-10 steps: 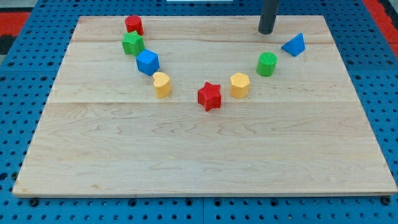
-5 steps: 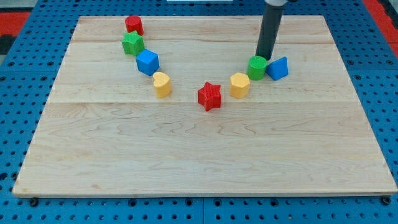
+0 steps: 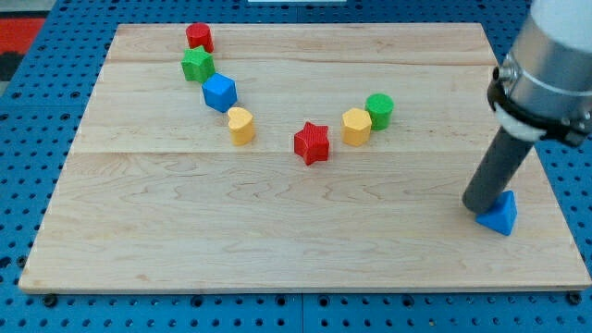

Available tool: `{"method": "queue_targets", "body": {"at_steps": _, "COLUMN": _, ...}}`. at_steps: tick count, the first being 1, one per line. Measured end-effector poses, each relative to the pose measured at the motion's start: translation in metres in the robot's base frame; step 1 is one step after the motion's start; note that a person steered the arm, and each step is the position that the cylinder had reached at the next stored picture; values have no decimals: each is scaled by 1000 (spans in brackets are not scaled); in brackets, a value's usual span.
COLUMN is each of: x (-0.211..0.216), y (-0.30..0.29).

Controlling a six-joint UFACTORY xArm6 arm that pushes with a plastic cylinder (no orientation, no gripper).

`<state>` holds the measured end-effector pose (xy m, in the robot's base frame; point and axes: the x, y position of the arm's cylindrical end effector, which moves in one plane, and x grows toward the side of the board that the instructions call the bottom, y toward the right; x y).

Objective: Place the blue triangleyellow hexagon diagonal to each other

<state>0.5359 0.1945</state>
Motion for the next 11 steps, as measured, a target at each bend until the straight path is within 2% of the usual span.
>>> {"method": "queue_targets", "body": {"at_steps": 1, "x": -29, "y": -15}}
{"method": "queue_targets", "body": {"at_steps": 2, "x": -103, "y": -8}}
{"method": "queue_targets", "body": {"at_steps": 3, "x": -150, "y": -40}}
{"method": "queue_targets", "body": {"at_steps": 4, "x": -179, "y": -107}}
{"method": "queue_targets", "body": {"at_steps": 6, "x": -206, "y": -208}}
{"method": "queue_targets", "body": {"at_steps": 7, "x": -168, "y": -222}}
{"method": "queue_targets", "body": {"at_steps": 8, "x": -168, "y": -141}}
{"method": "queue_targets", "body": {"at_steps": 9, "x": -134, "y": -128}}
{"method": "queue_targets", "body": {"at_steps": 10, "x": -77, "y": -106}}
{"method": "queue_targets", "body": {"at_steps": 11, "x": -69, "y": -69}}
